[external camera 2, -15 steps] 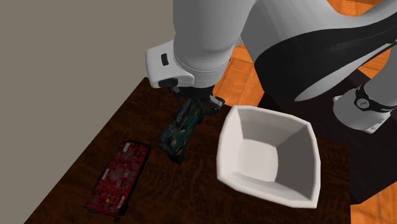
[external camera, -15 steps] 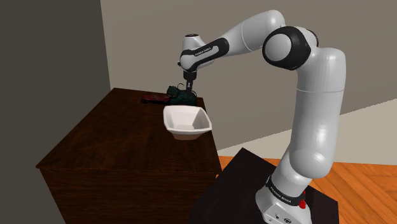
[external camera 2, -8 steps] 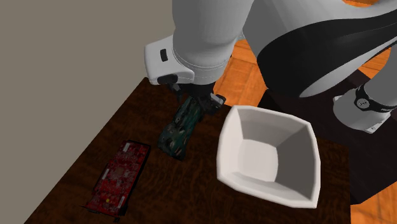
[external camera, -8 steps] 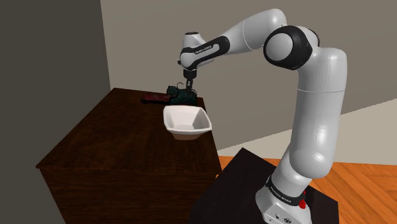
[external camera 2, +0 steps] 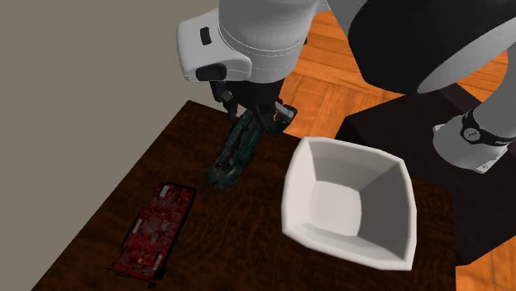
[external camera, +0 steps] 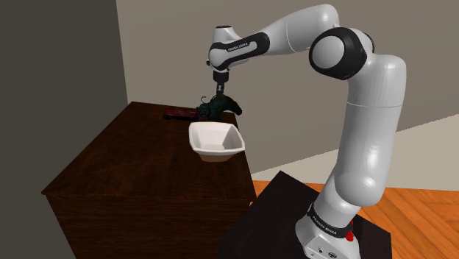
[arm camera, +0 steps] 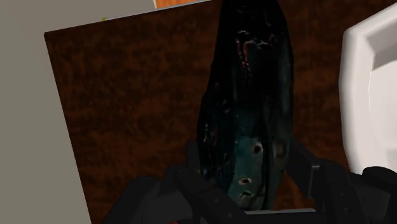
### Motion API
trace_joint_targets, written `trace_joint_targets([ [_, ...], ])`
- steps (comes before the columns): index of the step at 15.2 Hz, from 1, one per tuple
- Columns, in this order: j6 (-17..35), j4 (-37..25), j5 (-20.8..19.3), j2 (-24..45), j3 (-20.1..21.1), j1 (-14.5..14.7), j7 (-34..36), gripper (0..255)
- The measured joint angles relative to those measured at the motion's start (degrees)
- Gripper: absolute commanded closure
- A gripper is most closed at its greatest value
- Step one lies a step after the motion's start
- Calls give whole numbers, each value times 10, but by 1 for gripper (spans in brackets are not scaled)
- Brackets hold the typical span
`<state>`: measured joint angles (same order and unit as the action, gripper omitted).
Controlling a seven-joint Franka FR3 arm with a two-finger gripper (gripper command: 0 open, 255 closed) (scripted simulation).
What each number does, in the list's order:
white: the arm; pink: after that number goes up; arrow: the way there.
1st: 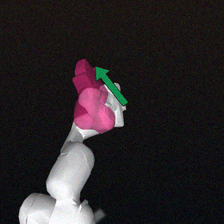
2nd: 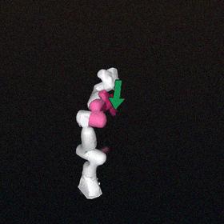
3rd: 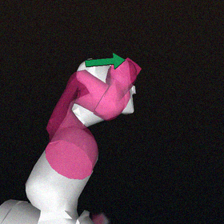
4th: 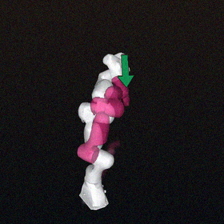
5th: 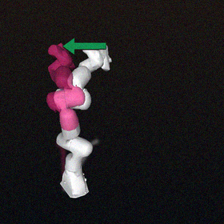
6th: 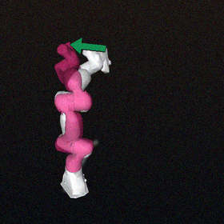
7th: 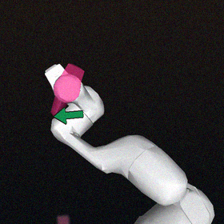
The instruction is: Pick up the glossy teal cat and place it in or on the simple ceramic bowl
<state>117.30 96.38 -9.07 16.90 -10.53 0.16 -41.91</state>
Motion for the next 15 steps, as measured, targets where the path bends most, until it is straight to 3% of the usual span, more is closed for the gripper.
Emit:
trace_joint_targets([
  [15, -106, -91, 4, -16, 0, 1, -17, 255],
])
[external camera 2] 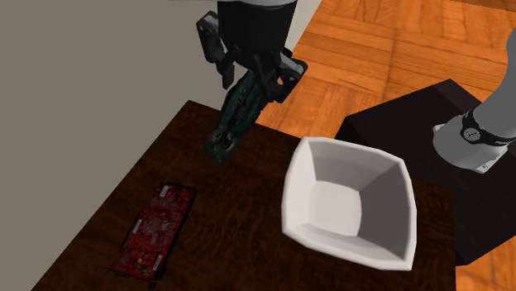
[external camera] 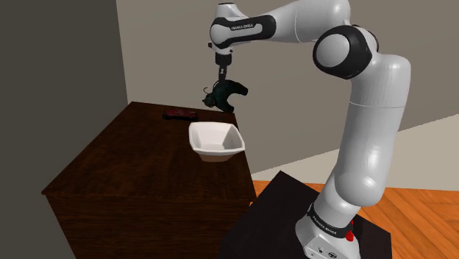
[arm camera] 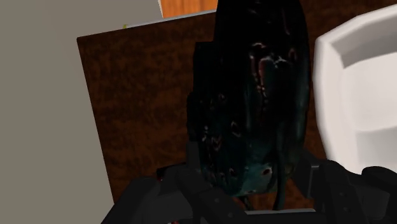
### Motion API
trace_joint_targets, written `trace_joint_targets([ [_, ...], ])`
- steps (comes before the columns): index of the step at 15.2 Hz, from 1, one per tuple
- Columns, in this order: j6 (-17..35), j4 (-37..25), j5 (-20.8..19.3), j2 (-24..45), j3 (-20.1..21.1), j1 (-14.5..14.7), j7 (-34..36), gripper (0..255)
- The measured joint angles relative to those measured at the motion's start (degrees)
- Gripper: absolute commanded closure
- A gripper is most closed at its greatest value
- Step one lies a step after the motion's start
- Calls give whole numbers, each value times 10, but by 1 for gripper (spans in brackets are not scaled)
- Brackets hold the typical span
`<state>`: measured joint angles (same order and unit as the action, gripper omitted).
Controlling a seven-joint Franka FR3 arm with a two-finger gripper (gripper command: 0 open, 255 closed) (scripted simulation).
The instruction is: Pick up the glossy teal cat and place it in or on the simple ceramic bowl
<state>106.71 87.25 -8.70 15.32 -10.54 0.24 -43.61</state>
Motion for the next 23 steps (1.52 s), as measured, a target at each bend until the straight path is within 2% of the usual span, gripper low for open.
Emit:
trace_joint_targets([
  [8, -61, -68, 4, 6, 0, -1, -11, 255],
  [12, -62, -1, -11, -58, 7, 18, 15, 255],
  [14, -56, 52, -21, -102, 13, 30, 34, 255],
  [23, -86, 198, -41, -261, 60, 73, 123, 255],
])
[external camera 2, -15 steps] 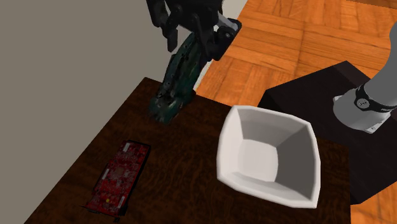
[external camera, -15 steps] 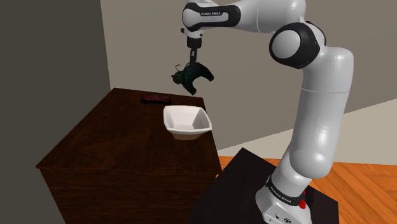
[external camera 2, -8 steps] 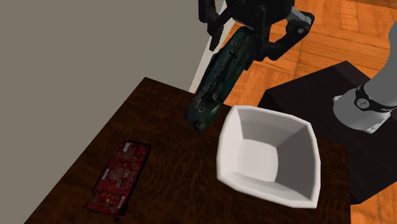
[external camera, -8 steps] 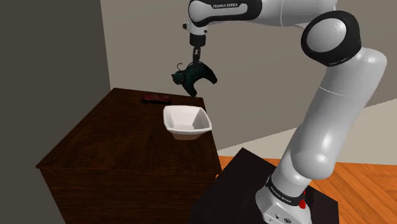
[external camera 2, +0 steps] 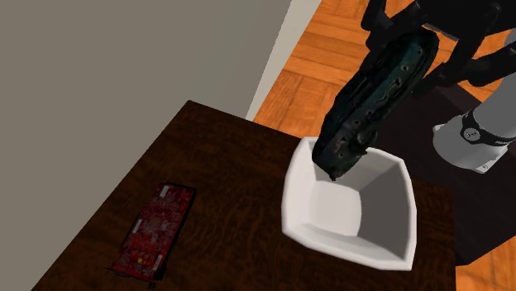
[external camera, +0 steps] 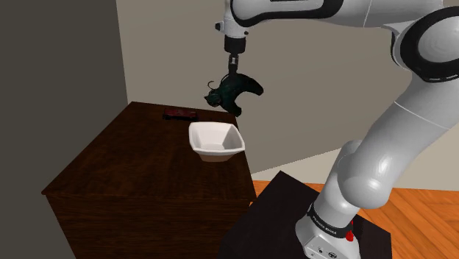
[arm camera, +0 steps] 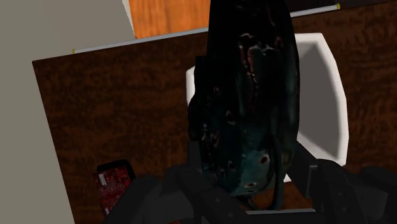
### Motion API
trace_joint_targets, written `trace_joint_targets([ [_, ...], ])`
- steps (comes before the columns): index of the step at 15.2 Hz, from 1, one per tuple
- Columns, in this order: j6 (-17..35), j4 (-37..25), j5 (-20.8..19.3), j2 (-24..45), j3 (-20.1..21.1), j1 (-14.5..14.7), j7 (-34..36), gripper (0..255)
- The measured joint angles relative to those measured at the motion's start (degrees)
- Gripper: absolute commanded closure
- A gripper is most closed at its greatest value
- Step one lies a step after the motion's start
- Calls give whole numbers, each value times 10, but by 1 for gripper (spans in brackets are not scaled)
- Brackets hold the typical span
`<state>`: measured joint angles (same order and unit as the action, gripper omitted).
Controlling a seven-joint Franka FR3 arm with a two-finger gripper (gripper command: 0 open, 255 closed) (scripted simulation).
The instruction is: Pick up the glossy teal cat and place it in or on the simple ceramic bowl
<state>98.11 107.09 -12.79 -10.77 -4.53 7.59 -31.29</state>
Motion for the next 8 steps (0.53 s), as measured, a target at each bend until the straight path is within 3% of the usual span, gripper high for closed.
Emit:
trace_joint_targets([
  [3, -10, 32, 1, -37, 16, 10, 25, 255],
  [8, 21, 75, -1, -46, 19, 12, 37, 255],
])
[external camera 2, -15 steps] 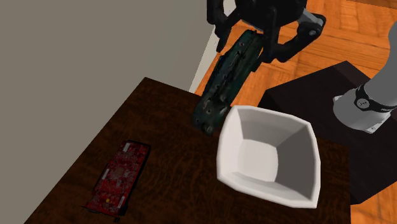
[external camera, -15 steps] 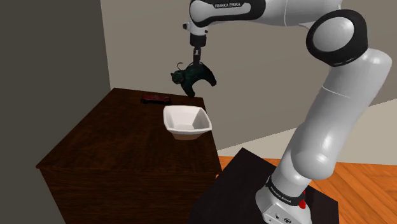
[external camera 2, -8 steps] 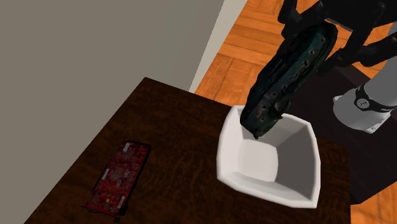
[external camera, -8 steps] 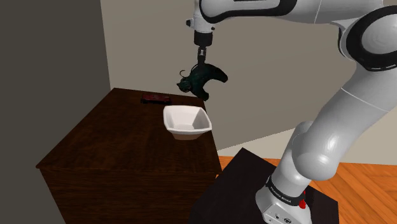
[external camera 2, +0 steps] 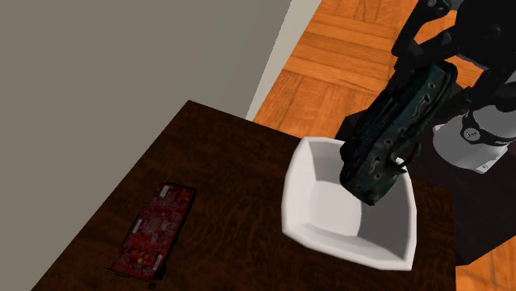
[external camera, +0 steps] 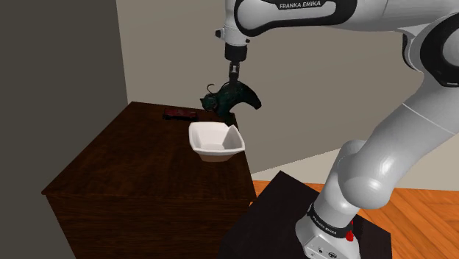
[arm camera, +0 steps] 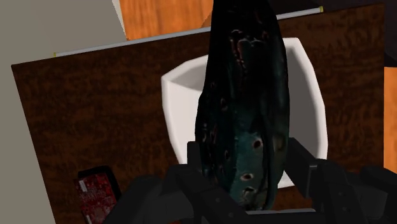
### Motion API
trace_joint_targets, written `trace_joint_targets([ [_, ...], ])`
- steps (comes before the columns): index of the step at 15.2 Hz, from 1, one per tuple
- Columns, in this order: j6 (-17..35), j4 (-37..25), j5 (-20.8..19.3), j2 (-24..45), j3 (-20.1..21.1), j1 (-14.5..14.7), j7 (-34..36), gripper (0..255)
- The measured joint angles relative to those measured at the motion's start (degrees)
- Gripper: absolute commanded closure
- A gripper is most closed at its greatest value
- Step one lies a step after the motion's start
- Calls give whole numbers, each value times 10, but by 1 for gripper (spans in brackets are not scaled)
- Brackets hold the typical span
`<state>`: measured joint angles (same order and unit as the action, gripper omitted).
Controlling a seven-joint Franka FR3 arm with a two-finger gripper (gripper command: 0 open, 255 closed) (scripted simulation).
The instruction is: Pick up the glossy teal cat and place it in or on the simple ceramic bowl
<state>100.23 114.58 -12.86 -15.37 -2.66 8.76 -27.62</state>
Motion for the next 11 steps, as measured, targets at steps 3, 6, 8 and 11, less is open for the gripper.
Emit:
trace_joint_targets([
  [3, 20, 25, -1, -4, 1, 0, 6, 255],
  [6, 44, 49, -3, -3, -1, -1, 9, 255],
  [8, 59, 63, -4, -3, -2, -1, 12, 255],
  [11, 81, 82, -5, 0, -2, -1, 17, 255],
])
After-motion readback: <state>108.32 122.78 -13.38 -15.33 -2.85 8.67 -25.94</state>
